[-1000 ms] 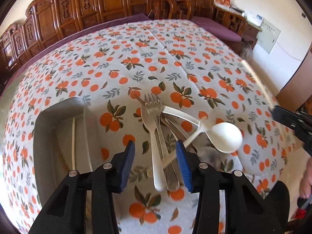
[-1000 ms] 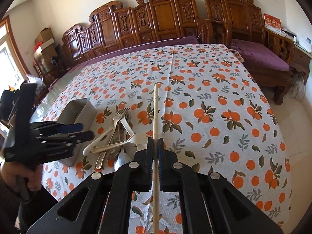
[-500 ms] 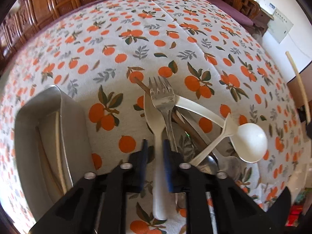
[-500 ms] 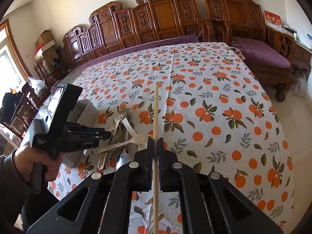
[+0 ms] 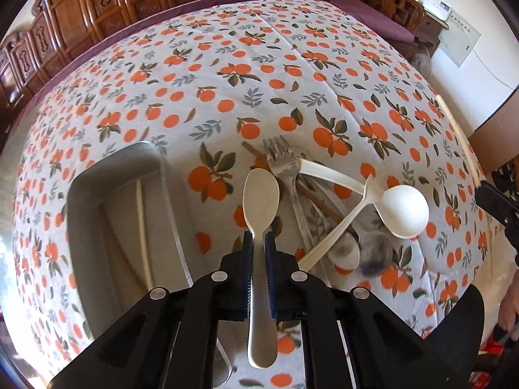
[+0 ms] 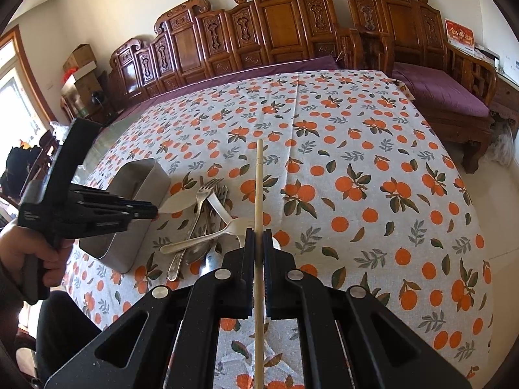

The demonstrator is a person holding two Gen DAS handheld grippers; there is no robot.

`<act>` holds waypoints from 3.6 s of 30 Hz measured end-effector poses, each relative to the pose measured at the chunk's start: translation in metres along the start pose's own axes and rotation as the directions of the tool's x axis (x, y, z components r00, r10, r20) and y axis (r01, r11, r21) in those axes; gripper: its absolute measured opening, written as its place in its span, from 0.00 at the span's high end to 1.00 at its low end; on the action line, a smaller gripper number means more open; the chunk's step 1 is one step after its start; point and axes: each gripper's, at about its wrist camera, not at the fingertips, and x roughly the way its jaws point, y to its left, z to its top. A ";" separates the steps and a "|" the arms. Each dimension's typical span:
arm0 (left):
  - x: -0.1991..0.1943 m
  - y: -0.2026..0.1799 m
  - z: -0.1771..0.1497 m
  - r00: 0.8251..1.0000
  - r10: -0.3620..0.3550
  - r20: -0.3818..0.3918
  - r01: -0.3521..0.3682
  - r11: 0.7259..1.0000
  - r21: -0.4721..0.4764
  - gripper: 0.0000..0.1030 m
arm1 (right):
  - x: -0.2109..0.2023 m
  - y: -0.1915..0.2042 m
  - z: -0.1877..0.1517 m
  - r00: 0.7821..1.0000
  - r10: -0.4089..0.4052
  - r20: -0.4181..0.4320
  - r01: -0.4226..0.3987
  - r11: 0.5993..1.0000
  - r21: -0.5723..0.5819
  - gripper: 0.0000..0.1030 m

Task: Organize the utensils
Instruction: 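Grasp a white plastic spoon with the left tool while the right holds a chopstick, then carry the white spoon over the grey tray and open the left tool, then lower the held chopstick into the grey tray and open the right tool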

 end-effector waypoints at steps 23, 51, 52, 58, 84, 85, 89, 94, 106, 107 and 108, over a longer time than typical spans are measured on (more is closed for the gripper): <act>-0.056 0.058 -0.046 0.989 0.052 0.139 -0.037 0.993 -0.111 0.94 | -0.002 0.038 -0.006 1.000 0.021 -0.002 -0.021 0.996 -0.081 0.94; 0.002 0.104 -0.038 0.990 0.121 0.072 -0.100 0.965 -0.244 0.93 | 0.004 0.049 -0.009 0.999 0.040 -0.018 -0.041 0.995 -0.093 0.94; 0.002 0.104 -0.039 0.990 0.119 0.071 -0.099 0.965 -0.242 0.92 | 0.005 0.052 -0.009 0.999 0.041 -0.018 -0.042 0.995 -0.095 0.94; -0.015 0.106 -0.046 0.988 0.113 0.107 -0.088 0.972 -0.219 0.78 | 0.007 0.071 -0.001 0.998 0.060 -0.007 -0.061 0.993 -0.098 0.94; -0.104 0.172 -0.121 0.957 0.123 0.264 -0.059 0.970 -0.237 0.47 | 0.092 0.223 0.051 0.989 0.135 -0.053 -0.142 0.974 -0.174 0.94; -0.104 0.173 -0.125 0.956 0.125 0.266 -0.061 0.970 -0.237 0.45 | 0.098 0.228 0.052 0.989 0.135 -0.060 -0.143 0.975 -0.173 0.94; -0.102 0.182 -0.136 0.954 0.132 0.268 -0.066 0.968 -0.243 0.37 | 0.117 0.241 0.052 0.988 0.134 -0.078 -0.146 0.975 -0.167 0.94; -0.099 0.189 -0.148 0.953 0.137 0.269 -0.065 0.963 -0.261 0.37 | 0.144 0.250 0.047 0.986 0.119 -0.113 -0.134 0.980 -0.144 0.94; -0.097 0.194 -0.152 0.951 0.150 0.271 -0.074 0.959 -0.273 0.37 | 0.159 0.244 0.034 0.986 0.118 -0.115 -0.131 0.985 -0.110 0.92; -0.098 0.193 -0.152 0.950 0.151 0.274 -0.074 0.959 -0.272 0.37 | 0.158 0.243 0.035 0.987 0.117 -0.111 -0.130 0.985 -0.115 0.92; -0.099 0.192 -0.152 0.949 0.151 0.277 -0.074 0.960 -0.271 0.37 | 0.156 0.243 0.034 0.987 0.117 -0.108 -0.130 0.985 -0.117 0.92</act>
